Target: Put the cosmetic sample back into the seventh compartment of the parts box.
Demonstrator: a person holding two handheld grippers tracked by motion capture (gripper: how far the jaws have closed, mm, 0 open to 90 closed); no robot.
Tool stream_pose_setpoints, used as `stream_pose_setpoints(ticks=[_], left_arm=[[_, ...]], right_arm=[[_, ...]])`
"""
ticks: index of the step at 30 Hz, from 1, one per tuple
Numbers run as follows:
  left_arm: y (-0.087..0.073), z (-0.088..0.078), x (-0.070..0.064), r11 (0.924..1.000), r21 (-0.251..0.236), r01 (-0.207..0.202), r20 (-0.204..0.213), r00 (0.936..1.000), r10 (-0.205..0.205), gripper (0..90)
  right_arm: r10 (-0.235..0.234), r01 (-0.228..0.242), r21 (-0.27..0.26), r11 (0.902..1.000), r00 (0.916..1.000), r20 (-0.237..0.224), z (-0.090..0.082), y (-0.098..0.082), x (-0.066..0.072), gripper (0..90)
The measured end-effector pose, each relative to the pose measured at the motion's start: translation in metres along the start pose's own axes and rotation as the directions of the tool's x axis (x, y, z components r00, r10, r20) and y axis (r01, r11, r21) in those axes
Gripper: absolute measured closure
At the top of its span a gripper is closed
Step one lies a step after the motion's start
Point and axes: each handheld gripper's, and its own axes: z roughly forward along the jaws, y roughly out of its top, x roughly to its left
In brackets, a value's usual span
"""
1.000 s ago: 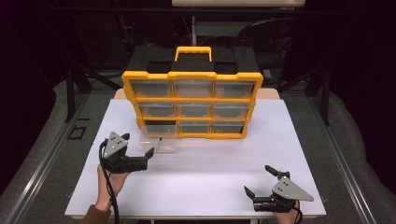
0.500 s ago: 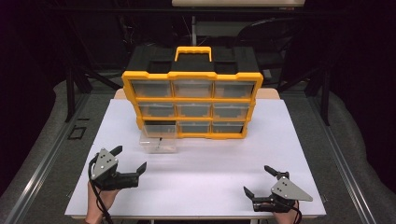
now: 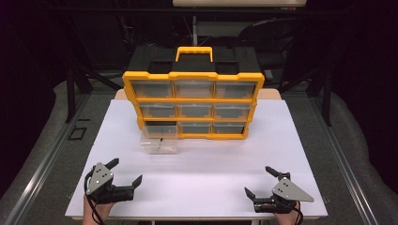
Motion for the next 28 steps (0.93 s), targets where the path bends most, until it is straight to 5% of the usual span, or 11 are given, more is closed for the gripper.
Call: stream_pose_setpoints(ticks=[14,28], left_arm=[[-0.03,0.003,0.0,0.9993,-0.034,0.013,0.001,0.9999,-0.013,0.0],[-0.035,0.009,0.003,0.9997,-0.023,0.01,0.008,0.9999,-0.01,0.0]], right_arm=[[-0.002,0.002,0.004,1.0,1.0,-0.003,0.0,-0.001,-0.001,0.4],[0.0,0.0,0.012,0.9999,0.9999,-0.011,0.0,-0.001,-0.001,0.3]])
